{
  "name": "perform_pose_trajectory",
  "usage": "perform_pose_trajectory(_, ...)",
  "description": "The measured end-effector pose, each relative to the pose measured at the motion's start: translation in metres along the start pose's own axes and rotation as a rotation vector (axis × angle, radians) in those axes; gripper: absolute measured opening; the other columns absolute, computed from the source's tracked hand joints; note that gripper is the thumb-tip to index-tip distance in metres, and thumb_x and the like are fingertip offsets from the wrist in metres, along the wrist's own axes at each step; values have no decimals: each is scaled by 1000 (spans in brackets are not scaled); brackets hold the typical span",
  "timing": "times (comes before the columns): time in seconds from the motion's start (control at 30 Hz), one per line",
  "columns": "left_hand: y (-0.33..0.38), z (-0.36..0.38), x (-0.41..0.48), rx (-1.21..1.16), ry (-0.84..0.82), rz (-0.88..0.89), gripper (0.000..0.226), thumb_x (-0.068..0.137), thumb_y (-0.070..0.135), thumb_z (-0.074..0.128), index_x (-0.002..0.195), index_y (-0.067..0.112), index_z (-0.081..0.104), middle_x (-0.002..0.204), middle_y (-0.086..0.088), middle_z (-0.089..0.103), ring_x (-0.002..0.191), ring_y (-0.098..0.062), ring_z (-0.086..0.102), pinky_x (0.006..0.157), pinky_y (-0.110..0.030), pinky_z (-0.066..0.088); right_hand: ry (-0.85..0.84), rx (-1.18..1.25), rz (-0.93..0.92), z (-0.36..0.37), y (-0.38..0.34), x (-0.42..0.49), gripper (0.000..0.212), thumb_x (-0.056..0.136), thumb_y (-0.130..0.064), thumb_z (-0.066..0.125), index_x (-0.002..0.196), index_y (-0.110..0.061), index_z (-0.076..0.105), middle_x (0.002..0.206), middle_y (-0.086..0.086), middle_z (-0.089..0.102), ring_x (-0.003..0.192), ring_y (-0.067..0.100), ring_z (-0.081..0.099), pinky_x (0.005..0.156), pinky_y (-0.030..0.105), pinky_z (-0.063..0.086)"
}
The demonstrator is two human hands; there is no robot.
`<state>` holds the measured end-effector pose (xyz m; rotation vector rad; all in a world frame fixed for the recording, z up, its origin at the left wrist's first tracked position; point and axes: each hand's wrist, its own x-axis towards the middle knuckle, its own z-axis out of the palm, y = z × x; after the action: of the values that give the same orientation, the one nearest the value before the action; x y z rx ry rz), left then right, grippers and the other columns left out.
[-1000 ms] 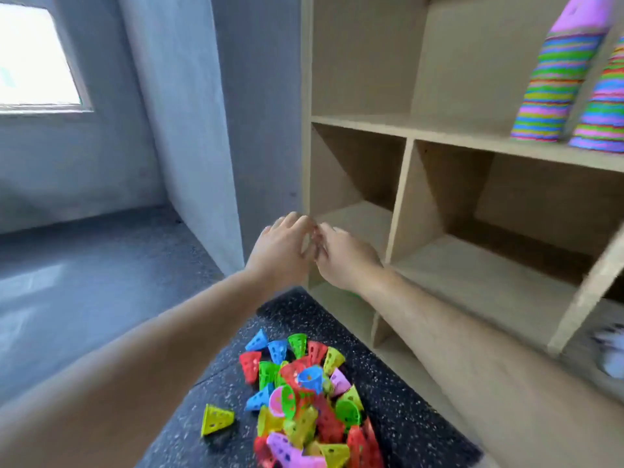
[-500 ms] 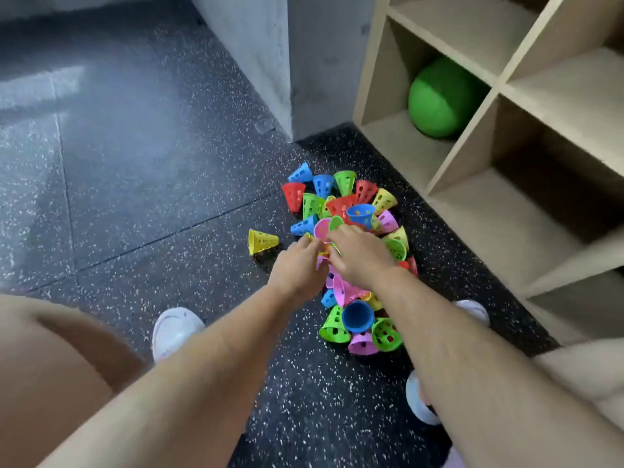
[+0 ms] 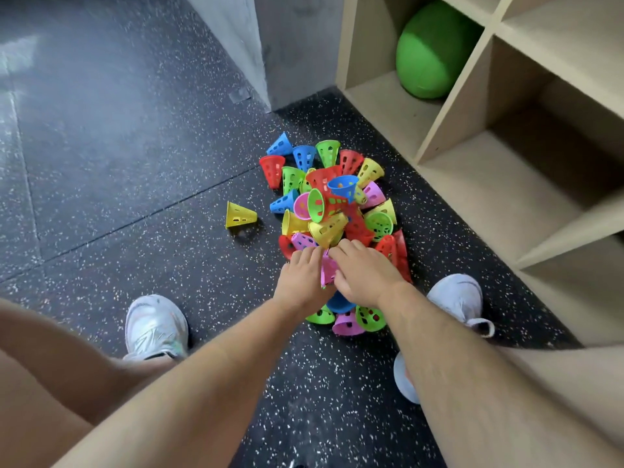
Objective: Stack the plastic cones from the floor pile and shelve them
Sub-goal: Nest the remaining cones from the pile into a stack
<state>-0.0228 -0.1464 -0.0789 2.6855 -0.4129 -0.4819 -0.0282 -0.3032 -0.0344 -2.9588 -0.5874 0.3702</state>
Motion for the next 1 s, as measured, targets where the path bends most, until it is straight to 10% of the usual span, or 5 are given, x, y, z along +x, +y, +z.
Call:
perform_pose_trajectory(0.57, -20, -22, -14, -507, 209, -117, 76, 77, 42, 72, 144, 16, 46, 127, 4, 44, 107, -14, 61, 89, -35, 53, -21, 168, -15, -6, -6, 12, 82, 87, -39, 65, 154, -38, 18, 141, -8, 46, 127, 18, 41, 102, 40, 45)
perform_pose_trajectory(0.83, -23, -41, -15, -996, 356, -313, 58, 78, 33, 91, 121, 24, 53, 110, 12, 65, 95, 5, 62, 68, -5, 48, 88, 495, 169, -20, -37, 23, 64, 91, -38, 63, 145, -41, 30, 114, -3, 54, 102, 18, 56, 79, 35, 51)
perform_pose_trajectory(1.0, -31, -39, -14, -945, 364, -343, 63, 76, 29, 93, 125, 13, 56, 117, -1, 60, 98, -12, 62, 65, -7, 49, 33, 324, 121, -23, -35, 26, 49, 91, -31, 53, 138, -29, 44, 127, 0, 56, 116, 21, 52, 93, 41, 49)
